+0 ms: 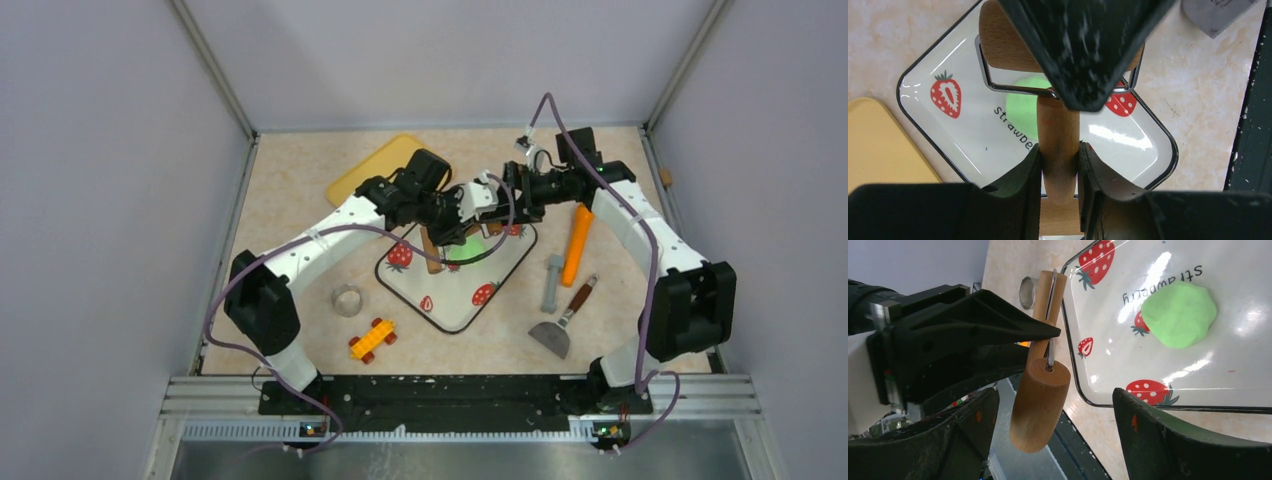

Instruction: Roll out the dumpling wrappers from the dough

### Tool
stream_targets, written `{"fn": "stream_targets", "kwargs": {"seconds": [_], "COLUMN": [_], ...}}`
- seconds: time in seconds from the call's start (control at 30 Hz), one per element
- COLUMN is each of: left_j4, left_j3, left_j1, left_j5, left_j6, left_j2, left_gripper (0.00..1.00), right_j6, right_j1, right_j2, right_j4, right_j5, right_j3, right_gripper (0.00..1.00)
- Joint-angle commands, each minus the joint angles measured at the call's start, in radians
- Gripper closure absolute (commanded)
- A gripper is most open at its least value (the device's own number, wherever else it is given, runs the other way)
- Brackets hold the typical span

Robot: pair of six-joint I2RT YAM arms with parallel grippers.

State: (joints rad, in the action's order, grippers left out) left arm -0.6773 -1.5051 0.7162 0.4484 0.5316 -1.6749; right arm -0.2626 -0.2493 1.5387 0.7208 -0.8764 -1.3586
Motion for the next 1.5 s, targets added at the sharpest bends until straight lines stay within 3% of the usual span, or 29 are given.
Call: {"fn": "stream_targets", "kwargs": {"seconds": [0.0,0.37,0.53,0.63,0.9,1.07,1.47], "left_j4": [0.087,0.153,0.190,0.238,0.332,0.416,0.434], "left_j3": [-0.075,-0.089,-0.080,-0.067,-0.146,-0.162,-0.192], "left_j1": [0.015,0.047,0.056,0.063,0.069,0.068,0.034], "left_j5": [0.032,0.080,0.093,0.093,0.045,0.026,-0.060], "left_j6": [-0.044,-0.116,-0.122,-0.139,-0.206,-0.243,-0.203], "left_j2": [-0.008,-0.071,-0.102,-0.133,-0.292,-0.346,-0.406], "left_gripper": [1.00,1.00,1.00,1.00,1.00,1.00,1.00], "right_j6": [-0.013,0.056,0.112,0.129,0.209,0.234,0.223], "right_j1": [-0.045,-0.055,-0.052,-0.022,0.105,0.114,0.112], "right_j2": [-0.023,-0.031,-0.042,-0.042,0.044,0.108,0.263], "right_j4": [-0.067,-0.039,-0.026,-0.039,0.006,-0.006,-0.035], "right_j5": [-0.007,0.004,0.047,0.088,0.107,0.089,0.101], "right_j3": [0.028,0.072,0.108,0.132,0.082,0.058,-0.053], "right_gripper": [0.17,0.54,0.87,0.99,1.00,1.00,1.00]}}
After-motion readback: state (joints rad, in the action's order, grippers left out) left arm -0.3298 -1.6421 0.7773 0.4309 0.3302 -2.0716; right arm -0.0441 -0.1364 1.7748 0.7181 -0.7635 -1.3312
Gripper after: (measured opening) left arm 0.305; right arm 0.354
